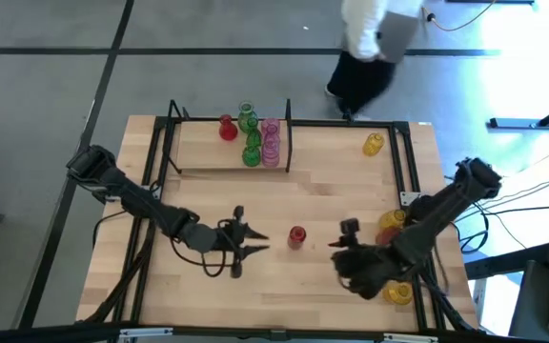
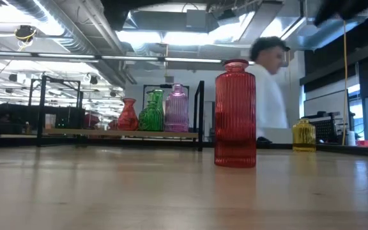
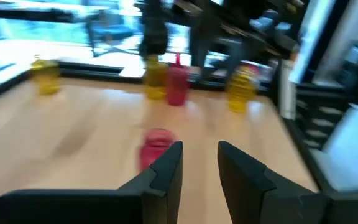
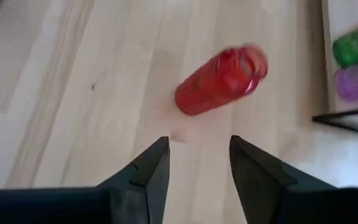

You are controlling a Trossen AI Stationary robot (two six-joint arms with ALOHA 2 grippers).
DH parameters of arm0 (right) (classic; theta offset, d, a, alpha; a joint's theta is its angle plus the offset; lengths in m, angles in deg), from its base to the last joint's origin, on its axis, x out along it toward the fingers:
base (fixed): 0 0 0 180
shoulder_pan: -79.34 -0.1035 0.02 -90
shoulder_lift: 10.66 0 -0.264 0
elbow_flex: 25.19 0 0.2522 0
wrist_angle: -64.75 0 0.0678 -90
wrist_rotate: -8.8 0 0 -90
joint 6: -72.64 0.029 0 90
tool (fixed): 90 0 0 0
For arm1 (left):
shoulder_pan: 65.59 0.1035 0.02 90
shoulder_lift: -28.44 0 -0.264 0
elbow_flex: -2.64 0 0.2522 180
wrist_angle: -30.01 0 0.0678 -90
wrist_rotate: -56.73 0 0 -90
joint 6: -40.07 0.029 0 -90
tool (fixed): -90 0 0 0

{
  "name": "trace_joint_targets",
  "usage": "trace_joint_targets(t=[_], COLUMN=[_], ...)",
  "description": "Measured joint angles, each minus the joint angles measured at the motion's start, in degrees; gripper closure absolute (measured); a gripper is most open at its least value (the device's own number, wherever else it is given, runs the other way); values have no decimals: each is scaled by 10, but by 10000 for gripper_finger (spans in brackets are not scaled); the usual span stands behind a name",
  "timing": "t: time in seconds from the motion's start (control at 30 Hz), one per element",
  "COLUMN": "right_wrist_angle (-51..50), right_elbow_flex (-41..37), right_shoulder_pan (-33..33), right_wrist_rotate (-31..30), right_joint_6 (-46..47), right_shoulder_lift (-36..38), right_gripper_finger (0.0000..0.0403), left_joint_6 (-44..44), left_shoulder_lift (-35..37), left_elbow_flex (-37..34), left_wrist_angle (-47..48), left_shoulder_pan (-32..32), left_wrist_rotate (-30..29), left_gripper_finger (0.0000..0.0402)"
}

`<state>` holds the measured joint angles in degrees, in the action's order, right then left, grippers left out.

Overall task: Sort vases onto shelf
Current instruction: Put the bottom red vase on the shelf aligned with the other red vase

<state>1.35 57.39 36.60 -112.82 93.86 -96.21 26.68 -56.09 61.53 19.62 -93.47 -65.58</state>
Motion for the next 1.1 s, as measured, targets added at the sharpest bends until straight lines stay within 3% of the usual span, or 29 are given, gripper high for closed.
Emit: trace_joint_targets(t=[0.13,0.23,0.43,0.63,0.73,0.9,1.1], right_wrist_angle=[129,248,410,499,536,565,581], right_elbow_flex=[-133,-222,-334,-387,-405,-416,-416], right_shoulder_pan=[-31,-42,-40,-41,-41,-41,-41], right_wrist_rotate=[-35,-57,-77,-124,-125,-124,-116], right_joint_6=[57,64,44,10,-3,-2,19], right_shoulder_lift=[57,78,80,80,80,80,79], right_gripper_finger=[248,248,248,248,248,248,248], left_joint_6=[-8,3,0,1,-2,-16,10], left_shoulder_lift=[-28,-70,-119,-123,-123,-123,-122], left_elbow_flex=[0,0,0,0,0,0,31], left_wrist_angle=[-32,-113,-197,-197,-195,-186,-142], left_shoulder_pan=[13,22,34,52,66,84,82], left_wrist_rotate=[-16,-10,3,1,28,82,89], left_gripper_finger=[308,308,308,307,298,250,193])
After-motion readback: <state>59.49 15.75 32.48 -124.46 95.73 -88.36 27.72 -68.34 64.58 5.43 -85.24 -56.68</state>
